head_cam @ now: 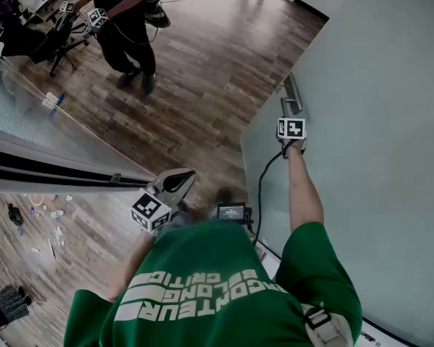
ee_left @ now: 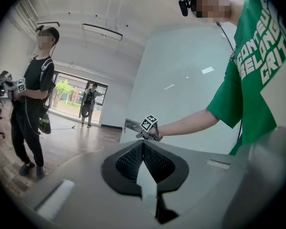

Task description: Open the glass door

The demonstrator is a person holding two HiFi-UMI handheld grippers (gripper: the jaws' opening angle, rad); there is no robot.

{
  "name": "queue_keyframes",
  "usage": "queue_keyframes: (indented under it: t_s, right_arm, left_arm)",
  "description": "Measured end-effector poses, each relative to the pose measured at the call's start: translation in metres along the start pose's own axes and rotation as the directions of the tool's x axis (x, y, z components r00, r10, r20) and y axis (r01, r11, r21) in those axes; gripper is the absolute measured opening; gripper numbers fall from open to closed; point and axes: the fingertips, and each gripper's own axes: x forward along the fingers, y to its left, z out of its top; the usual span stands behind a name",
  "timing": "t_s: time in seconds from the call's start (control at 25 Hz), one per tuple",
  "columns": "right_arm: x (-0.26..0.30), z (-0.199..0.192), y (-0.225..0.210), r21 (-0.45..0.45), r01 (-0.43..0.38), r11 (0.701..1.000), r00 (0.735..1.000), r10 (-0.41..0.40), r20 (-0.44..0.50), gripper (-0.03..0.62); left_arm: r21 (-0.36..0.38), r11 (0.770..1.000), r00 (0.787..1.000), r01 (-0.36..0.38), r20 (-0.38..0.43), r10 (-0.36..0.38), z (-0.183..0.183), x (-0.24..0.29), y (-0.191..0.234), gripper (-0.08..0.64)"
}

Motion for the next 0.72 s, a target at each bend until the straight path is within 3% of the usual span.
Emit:
queue_keyframes:
  t_s: [0.44,0.72]
  right_arm:
    - [0.005,-0.004,-0.074,0.043,0.036,0.998,0.999,-0.037,0.017,-0.006]
    - [-0.031,-0.004,-0.091,0.085,0.095,0.992,0.995,-0.096,0.013,-0.006]
  left_arm:
    - [0.018,1.0,1.0,0.022,-0.021,-0.021,-0.001,0.06,-0.021,0.016]
    - [0.015,0.999,0.999,0.045,-0.005,-0.045,0.008,0.041,-0.034,0.015]
